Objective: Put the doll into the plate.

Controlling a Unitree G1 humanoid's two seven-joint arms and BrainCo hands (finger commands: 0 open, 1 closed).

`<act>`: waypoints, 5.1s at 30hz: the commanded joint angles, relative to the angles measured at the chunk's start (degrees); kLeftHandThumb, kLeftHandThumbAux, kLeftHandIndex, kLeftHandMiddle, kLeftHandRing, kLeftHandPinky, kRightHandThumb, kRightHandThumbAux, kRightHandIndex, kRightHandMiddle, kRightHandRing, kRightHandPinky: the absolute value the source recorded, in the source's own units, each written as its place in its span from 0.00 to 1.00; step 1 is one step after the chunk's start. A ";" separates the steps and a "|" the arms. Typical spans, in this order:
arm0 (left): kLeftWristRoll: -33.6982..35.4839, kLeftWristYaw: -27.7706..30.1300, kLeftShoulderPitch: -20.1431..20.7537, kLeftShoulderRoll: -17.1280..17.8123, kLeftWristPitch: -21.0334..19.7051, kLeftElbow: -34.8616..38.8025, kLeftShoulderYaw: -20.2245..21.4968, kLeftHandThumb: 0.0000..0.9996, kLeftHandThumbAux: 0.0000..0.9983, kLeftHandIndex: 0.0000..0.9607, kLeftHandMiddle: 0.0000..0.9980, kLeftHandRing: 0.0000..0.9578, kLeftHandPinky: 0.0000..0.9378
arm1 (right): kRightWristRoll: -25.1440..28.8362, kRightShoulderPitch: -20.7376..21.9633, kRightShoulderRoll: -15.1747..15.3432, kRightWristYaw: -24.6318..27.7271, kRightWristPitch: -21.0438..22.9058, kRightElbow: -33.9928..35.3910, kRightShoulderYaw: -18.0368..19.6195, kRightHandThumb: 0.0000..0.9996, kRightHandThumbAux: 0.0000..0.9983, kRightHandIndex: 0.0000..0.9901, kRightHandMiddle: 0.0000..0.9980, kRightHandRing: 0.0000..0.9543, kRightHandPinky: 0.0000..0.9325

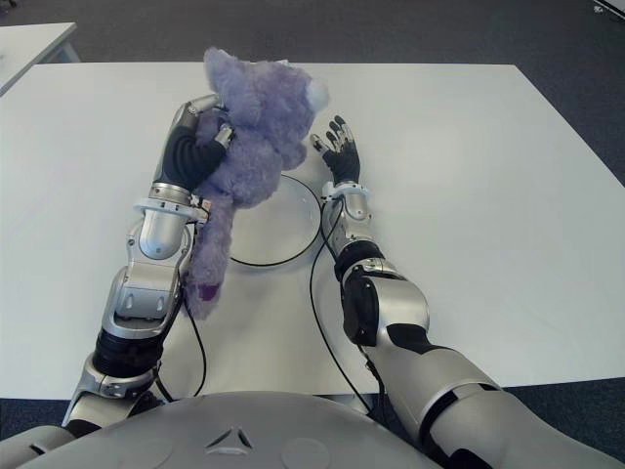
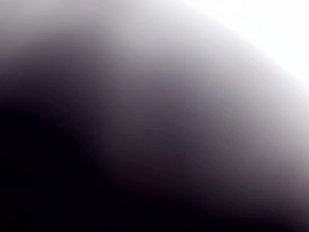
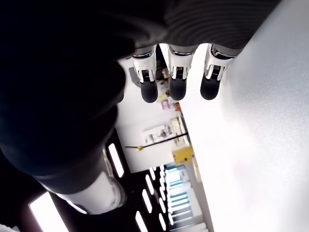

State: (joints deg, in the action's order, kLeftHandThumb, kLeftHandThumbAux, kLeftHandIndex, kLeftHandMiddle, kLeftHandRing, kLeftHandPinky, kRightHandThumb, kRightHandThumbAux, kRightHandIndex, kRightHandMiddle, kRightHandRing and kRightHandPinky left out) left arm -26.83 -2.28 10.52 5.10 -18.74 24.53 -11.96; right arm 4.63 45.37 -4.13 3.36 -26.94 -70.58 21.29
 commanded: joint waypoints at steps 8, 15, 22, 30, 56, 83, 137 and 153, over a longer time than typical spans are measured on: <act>1.61 -3.14 -2.92 -3.67 2.90 -2.94 0.23 0.75 0.70 0.46 0.85 0.89 0.92 | 1.06 -11.85 -3.49 -0.47 6.51 -7.42 1.51 0.49 0.87 0.04 0.00 0.00 0.01; 2.16 -4.57 -4.19 -4.61 5.34 -4.52 0.23 0.75 0.70 0.46 0.86 0.89 0.92 | 1.13 -11.87 -3.50 -0.46 6.49 -7.40 1.59 0.51 0.87 0.04 0.01 0.00 0.02; 4.61 -4.98 -5.99 -6.56 6.41 -4.94 0.90 0.74 0.70 0.46 0.86 0.89 0.92 | 1.04 -11.82 -3.57 -0.97 6.63 -7.41 1.52 0.53 0.87 0.05 0.02 0.00 0.03; 7.07 -4.67 -7.49 -8.21 6.83 -5.26 1.37 0.74 0.70 0.46 0.86 0.89 0.92 | 1.16 -11.80 -3.67 -1.01 6.67 -7.40 1.66 0.61 0.87 0.05 0.03 0.00 0.03; 13.87 -5.55 -12.70 -10.46 8.29 -6.42 1.43 0.74 0.70 0.46 0.86 0.89 0.92 | 1.43 -11.77 -3.82 -0.80 6.81 -7.36 1.89 0.60 0.86 0.06 0.01 0.00 0.06; 19.20 -6.11 -14.30 -10.61 13.55 -11.24 2.67 0.74 0.70 0.46 0.89 0.91 0.93 | 1.03 -11.86 -3.53 -0.66 6.67 -7.34 1.49 0.49 0.86 0.04 0.00 0.00 0.06; 33.59 16.87 -14.93 3.18 3.36 -11.61 2.83 0.23 0.56 0.02 0.07 0.12 0.15 | 1.05 -12.57 -4.36 0.86 5.62 -7.31 1.35 0.23 0.81 0.04 0.00 0.00 0.03; 33.22 18.32 -14.43 6.17 3.07 -12.79 2.39 0.18 0.54 0.00 0.01 0.03 0.07 | 0.77 -12.59 -4.26 0.99 5.99 -7.36 1.14 0.27 0.84 0.04 0.01 0.00 0.04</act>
State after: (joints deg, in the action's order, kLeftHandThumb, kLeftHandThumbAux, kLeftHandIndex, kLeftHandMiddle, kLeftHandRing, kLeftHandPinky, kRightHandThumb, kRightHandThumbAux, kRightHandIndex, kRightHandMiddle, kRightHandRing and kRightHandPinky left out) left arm 6.71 13.01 -2.12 9.49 -11.88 15.49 -7.85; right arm 4.75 45.33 -4.14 5.07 -26.98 -70.58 21.51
